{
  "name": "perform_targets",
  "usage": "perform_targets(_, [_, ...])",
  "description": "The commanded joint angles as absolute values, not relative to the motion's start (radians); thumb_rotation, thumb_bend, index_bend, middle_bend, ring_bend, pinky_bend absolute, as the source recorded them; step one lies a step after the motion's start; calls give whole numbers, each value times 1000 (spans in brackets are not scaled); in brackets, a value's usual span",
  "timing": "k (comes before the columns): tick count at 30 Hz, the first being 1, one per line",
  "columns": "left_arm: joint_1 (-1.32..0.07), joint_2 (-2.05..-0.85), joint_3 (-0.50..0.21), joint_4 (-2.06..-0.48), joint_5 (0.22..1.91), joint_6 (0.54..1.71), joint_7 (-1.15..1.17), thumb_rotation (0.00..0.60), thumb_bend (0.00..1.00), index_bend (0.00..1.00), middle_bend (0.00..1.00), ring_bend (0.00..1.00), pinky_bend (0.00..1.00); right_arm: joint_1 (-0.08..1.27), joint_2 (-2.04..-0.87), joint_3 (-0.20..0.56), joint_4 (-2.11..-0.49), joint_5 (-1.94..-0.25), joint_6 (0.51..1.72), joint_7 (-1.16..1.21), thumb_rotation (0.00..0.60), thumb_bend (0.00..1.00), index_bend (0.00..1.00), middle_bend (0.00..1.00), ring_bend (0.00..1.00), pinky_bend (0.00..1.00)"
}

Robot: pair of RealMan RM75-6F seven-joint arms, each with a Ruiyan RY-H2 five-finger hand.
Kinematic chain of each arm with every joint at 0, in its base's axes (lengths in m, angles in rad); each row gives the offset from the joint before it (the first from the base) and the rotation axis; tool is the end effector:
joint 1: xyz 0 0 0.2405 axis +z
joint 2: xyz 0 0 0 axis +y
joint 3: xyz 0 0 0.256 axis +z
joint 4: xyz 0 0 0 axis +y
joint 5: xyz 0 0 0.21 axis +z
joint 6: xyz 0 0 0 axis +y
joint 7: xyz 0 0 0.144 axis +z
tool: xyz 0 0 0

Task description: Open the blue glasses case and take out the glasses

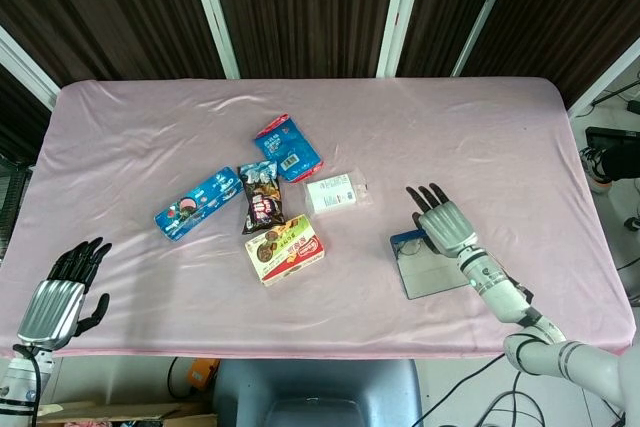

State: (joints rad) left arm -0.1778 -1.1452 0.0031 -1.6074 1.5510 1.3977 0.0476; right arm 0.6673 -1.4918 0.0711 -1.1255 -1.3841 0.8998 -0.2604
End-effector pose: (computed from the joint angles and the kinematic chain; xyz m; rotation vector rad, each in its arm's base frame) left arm -0.2949 0.1963 0.1296 -1.5737 -0.8981 -0.8889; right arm -0.2520 -0.3629 0.0204 1.9564 -0.5904 0.5943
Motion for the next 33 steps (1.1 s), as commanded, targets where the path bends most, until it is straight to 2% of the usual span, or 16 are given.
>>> perform_targets(1, [-177,-1144,4,-1607,1552,1397,46,600,442,0,13,18,129,660,-1491,79,-1130,-1394,941,-291,600,525,661,10,0,0])
perform_targets(10, [-179,-1141,8,-1608,1560,1394,38,600,443,0,13,18,130,645,-1552,105,-1083,-1425,1094,-450,600,525,658,17,0,0])
perform_targets(16, [-176,-1136,9,-1608,1563,1401,25,600,442,0,13,18,132,627,-1638,90,-972,-1464,1172,-480,600,525,649,21,0,0])
perform_targets(26, [-176,-1135,10,-1607,1563,1399,25,600,442,0,14,18,133,628,-1710,90,-866,-1475,1177,-461,600,525,648,25,0,0])
perform_targets(33, [-178,-1136,11,-1608,1565,1395,28,600,444,0,14,18,133,626,-1729,129,-830,-1434,1176,-475,600,525,635,25,0,0])
